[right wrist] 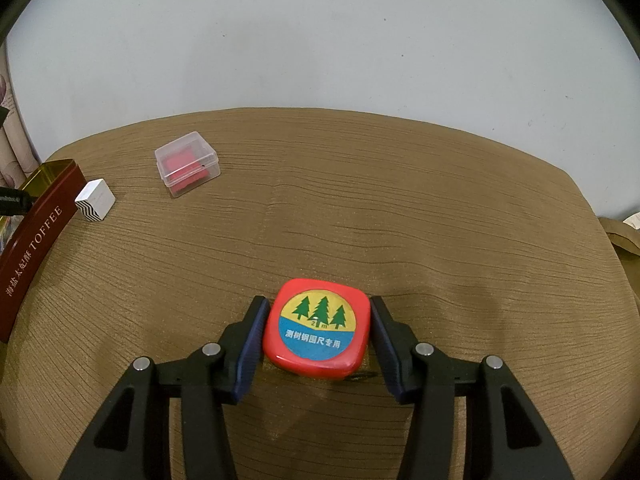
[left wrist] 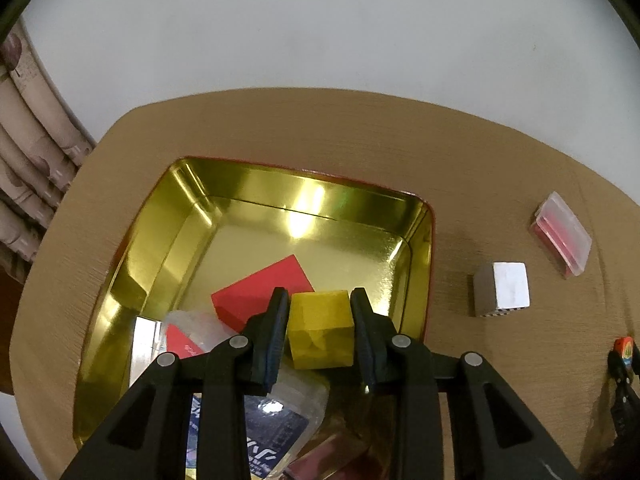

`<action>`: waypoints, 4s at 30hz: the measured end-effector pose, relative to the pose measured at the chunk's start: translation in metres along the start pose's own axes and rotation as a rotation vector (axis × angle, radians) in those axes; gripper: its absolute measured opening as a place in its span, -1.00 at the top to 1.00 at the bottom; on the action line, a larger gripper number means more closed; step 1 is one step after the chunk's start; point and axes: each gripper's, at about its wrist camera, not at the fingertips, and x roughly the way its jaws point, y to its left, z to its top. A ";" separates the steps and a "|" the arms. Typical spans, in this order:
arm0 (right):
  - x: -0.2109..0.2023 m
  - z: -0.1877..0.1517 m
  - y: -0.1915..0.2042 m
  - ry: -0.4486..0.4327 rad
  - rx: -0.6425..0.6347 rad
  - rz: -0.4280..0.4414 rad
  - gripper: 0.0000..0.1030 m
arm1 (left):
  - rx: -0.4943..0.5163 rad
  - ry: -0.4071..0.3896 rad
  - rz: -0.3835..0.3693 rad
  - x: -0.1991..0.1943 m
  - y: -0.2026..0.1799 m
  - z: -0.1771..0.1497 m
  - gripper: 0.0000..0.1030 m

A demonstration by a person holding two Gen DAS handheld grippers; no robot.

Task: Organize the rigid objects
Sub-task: 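Carry the yellow cube into the tin and open the left gripper, then carry the red tape measure into the tin and open the right gripper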

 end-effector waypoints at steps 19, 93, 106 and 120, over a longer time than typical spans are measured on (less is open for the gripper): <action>0.000 0.000 0.001 0.001 -0.007 -0.007 -0.01 | 0.023 -0.133 0.008 -0.080 0.001 -0.059 0.27; -0.063 0.056 0.278 -0.051 -0.357 0.357 0.05 | -0.188 -0.191 0.085 -0.095 0.128 -0.086 -0.50; -0.051 0.034 0.322 -0.005 -0.439 0.405 0.05 | -0.221 -0.199 0.094 -0.095 0.138 -0.082 -0.53; -0.065 0.039 0.287 -0.049 -0.384 0.435 -0.34 | -0.203 -0.200 0.092 -0.093 0.133 -0.084 -0.54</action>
